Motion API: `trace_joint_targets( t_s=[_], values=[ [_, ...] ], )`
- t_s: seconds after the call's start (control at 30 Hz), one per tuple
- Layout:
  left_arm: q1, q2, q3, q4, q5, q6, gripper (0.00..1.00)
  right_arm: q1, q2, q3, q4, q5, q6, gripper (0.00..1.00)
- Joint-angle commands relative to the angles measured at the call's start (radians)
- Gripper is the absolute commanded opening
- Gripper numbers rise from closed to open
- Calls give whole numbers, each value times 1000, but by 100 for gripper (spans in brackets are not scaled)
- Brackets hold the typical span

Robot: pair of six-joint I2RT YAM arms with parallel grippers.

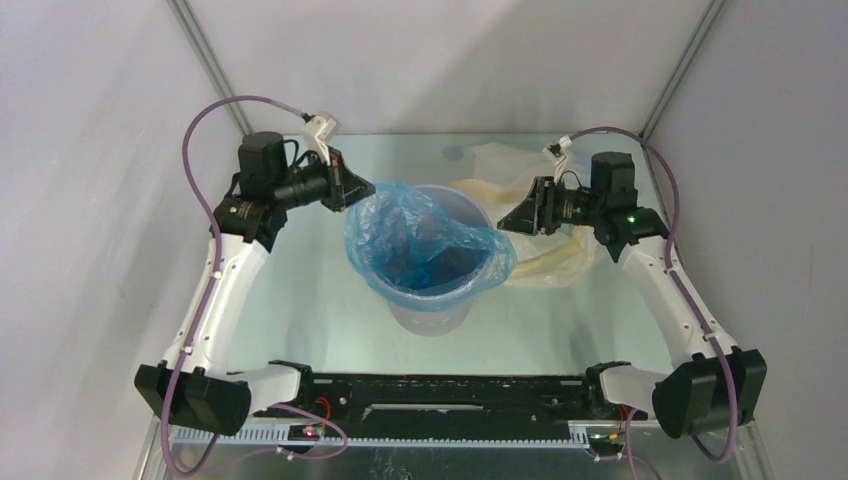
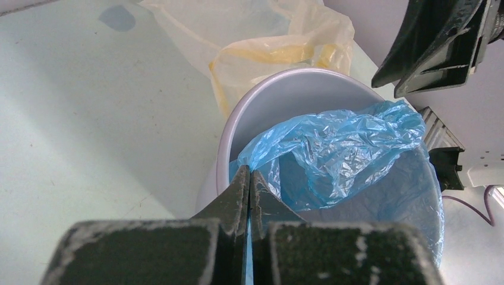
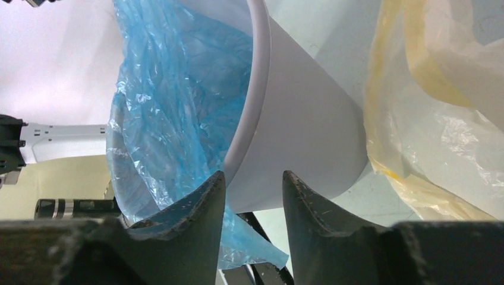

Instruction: Put the trash bags into the trash bin

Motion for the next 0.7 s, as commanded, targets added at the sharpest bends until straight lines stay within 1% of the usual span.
trace_joint_targets(
  t_s=[0.0,0.13,0.27,0.43,0.53,0.67],
  values=[
    [6,-21,-1,37,9,-18,0,0,21,39,29,-93,-2,46],
    [6,-22,0,38,7,-21,0,0,21,40,17,-177,-5,47],
    [6,-20,1,39,1,-25,0,3,2,39,-2,-206,2,45],
    [5,-22,2,41,-1,-29,0,36,-12,34,-19,-203,10,43],
    [6,-24,1,41,-5,-29,0,57,-22,25,-25,-185,17,39],
    [6,-23,-1,41,-5,-29,0,71,-43,16,-9,-181,36,40]
  ],
)
